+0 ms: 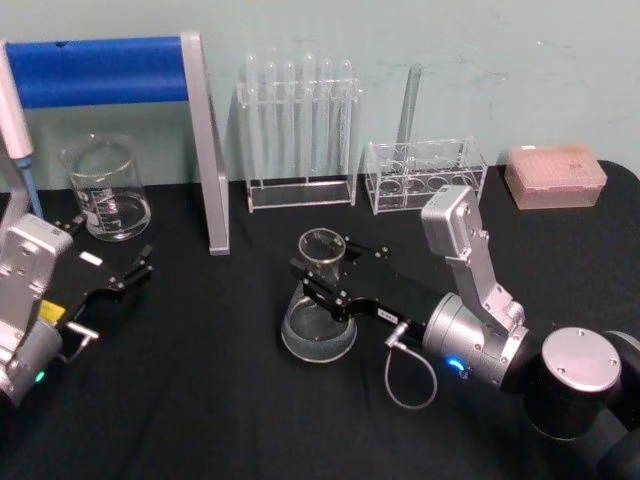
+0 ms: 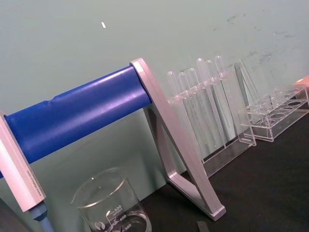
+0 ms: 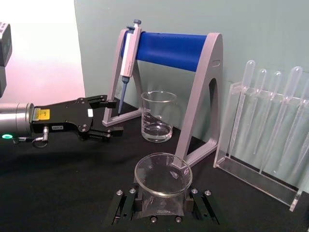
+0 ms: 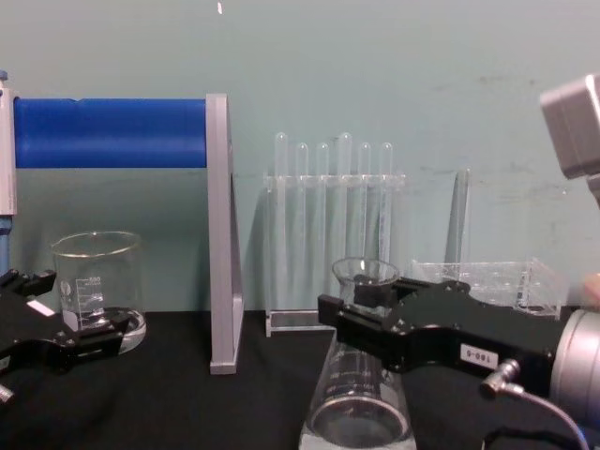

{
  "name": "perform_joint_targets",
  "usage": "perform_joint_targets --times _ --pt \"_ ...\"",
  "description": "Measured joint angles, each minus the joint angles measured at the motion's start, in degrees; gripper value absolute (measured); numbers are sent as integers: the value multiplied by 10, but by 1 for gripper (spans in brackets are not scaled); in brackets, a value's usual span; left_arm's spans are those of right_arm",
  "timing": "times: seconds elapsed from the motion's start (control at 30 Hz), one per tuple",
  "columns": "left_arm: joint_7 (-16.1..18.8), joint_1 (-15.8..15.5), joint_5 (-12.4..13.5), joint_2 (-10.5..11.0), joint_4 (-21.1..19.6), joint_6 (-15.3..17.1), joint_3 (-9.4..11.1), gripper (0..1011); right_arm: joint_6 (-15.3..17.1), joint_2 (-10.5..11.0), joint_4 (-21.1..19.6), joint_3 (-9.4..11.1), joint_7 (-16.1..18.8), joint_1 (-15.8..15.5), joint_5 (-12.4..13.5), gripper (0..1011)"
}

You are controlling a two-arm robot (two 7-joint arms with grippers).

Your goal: Grasp the erlenmeyer flask with one hand, shake it three times, then place it back.

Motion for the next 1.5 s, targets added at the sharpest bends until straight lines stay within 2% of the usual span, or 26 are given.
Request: perform_joint_targets --times 0.5,1.5 --pt "0 0 0 0 0 0 0 1001 -13 -6 21 -7 4 2 -9 449" --pt "0 0 0 0 0 0 0 1000 -4 -8 26 -9 4 1 -14 449"
